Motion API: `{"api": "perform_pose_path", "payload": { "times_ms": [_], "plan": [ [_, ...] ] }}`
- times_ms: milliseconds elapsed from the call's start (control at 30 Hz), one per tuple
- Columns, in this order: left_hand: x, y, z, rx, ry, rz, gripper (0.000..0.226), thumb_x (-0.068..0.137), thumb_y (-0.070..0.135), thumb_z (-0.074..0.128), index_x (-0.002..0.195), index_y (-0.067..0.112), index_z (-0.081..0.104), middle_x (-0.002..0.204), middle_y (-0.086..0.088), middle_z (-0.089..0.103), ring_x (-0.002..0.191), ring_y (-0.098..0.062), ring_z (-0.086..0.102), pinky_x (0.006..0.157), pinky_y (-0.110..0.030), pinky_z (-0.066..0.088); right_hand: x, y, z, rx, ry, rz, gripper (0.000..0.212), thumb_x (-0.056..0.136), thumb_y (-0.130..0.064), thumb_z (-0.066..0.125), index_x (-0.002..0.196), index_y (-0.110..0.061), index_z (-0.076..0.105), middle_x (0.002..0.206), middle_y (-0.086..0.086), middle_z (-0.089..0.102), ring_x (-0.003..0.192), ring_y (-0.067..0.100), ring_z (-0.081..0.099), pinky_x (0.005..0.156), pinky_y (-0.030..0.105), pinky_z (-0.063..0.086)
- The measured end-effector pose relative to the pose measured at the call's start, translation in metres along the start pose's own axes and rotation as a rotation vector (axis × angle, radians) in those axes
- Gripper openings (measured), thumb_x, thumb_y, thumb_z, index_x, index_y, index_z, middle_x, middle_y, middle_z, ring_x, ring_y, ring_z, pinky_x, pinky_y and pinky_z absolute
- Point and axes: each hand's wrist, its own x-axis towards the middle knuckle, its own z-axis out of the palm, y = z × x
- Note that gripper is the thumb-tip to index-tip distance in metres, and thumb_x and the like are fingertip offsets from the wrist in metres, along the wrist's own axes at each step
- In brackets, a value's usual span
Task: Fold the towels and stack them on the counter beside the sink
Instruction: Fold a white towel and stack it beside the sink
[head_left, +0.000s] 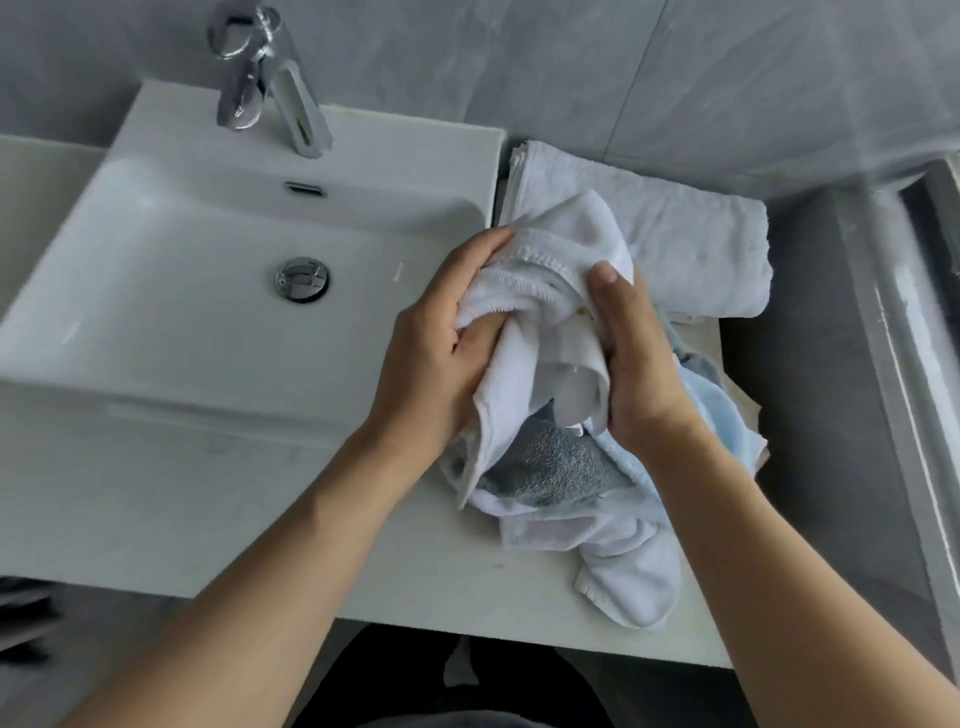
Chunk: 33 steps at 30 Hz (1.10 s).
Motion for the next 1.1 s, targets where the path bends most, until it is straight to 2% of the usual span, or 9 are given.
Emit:
{"api": "perform_pose_path", "payload": {
  "times_ms": [167, 300, 433, 533, 667, 833, 967, 1033, 1100],
  "plan": [
    [-0.014, -0.013, -0.032, -0.019, 0.021, -0.049, 0.049, 0.092, 0.004, 0.052, 0.139, 0.019, 0.052, 0.131, 0.011, 0.062, 0.119, 0.003, 0.057, 0.096, -0.013, 0.043, -0.008, 0.013, 0.035, -0.054, -0.021, -0.019, 0.057, 0.091, -0.041, 0.054, 0.134, -0.003, 0.049, 0.127, 0.022, 0.06, 0.12, 0.034, 0.057, 0.104, 0.055, 0.043],
    [-0.015, -0.02, -0.069, -0.003, -0.05, -0.044, 0.049, 0.094, 0.009, 0.054, 0.14, 0.025, 0.051, 0.131, 0.016, 0.062, 0.118, 0.005, 0.057, 0.094, -0.014, 0.044, -0.01, 0.02, 0.069, 0.025, -0.022, 0.048, 0.067, 0.089, -0.046, 0.057, 0.14, -0.004, 0.044, 0.135, 0.021, 0.055, 0.126, 0.035, 0.053, 0.109, 0.055, 0.037],
    [-0.014, -0.03, -0.131, 0.009, -0.063, -0.021, 0.049, 0.091, 0.014, 0.054, 0.139, 0.027, 0.053, 0.121, 0.03, 0.059, 0.114, 0.011, 0.056, 0.092, -0.01, 0.043, -0.012, 0.037, 0.132, 0.066, -0.016, 0.043, 0.069, 0.09, -0.049, 0.055, 0.143, -0.007, 0.041, 0.137, 0.019, 0.054, 0.128, 0.033, 0.052, 0.11, 0.053, 0.036],
    [-0.016, -0.042, -0.189, 0.038, -0.066, -0.01, 0.048, 0.092, 0.017, 0.054, 0.138, 0.03, 0.052, 0.118, 0.039, 0.057, 0.115, 0.011, 0.056, 0.091, -0.009, 0.042, -0.014, 0.052, 0.192, 0.093, -0.045, 0.009, 0.062, 0.095, -0.042, 0.049, 0.14, -0.001, 0.042, 0.134, 0.025, 0.055, 0.126, 0.038, 0.052, 0.11, 0.056, 0.036],
    [-0.015, -0.063, -0.252, 0.043, -0.071, -0.041, 0.046, 0.095, 0.012, 0.053, 0.137, 0.03, 0.053, 0.124, 0.034, 0.058, 0.118, 0.008, 0.056, 0.094, -0.011, 0.043, -0.01, 0.065, 0.258, 0.041, -0.042, -0.018, 0.054, 0.097, -0.034, 0.044, 0.134, 0.005, 0.045, 0.129, 0.03, 0.055, 0.122, 0.041, 0.054, 0.108, 0.059, 0.037],
    [-0.016, -0.085, -0.317, 0.055, 0.04, -0.06, 0.043, 0.097, 0.016, 0.054, 0.136, 0.034, 0.053, 0.124, 0.035, 0.059, 0.118, 0.008, 0.056, 0.092, -0.008, 0.042, 0.011, 0.081, 0.322, 0.025, -0.122, 0.038, 0.055, 0.096, -0.037, 0.044, 0.135, 0.002, 0.046, 0.128, 0.025, 0.058, 0.121, 0.036, 0.057, 0.107, 0.055, 0.04],
    [-0.012, -0.107, -0.393, 0.061, 0.109, -0.119, 0.038, 0.098, 0.02, 0.057, 0.134, 0.032, 0.056, 0.124, 0.026, 0.063, 0.115, 0.003, 0.06, 0.093, -0.018, 0.048, 0.027, 0.097, 0.397, -0.047, -0.214, -0.027, 0.044, 0.098, -0.032, 0.045, 0.129, -0.001, 0.052, 0.122, 0.022, 0.062, 0.115, 0.033, 0.061, 0.101, 0.051, 0.046],
    [-0.005, -0.119, -0.436, 0.1, 0.158, -0.118, 0.034, 0.096, 0.024, 0.058, 0.13, 0.031, 0.059, 0.119, 0.023, 0.066, 0.11, 0.0, 0.063, 0.089, -0.024, 0.053, 0.036, 0.11, 0.435, -0.051, -0.233, -0.024, 0.042, 0.097, -0.034, 0.048, 0.129, -0.008, 0.051, 0.124, 0.017, 0.062, 0.116, 0.029, 0.061, 0.101, 0.048, 0.047],
    [0.003, -0.13, -0.479, 0.165, 0.209, -0.063, 0.03, 0.094, 0.023, 0.06, 0.124, 0.027, 0.063, 0.11, 0.022, 0.069, 0.102, -0.001, 0.066, 0.082, -0.025, 0.056, 0.048, 0.122, 0.475, -0.056, -0.243, -0.022, 0.043, 0.094, -0.037, 0.05, 0.129, -0.012, 0.051, 0.124, 0.014, 0.062, 0.115, 0.025, 0.061, 0.099, 0.045, 0.049]
  ]
}}
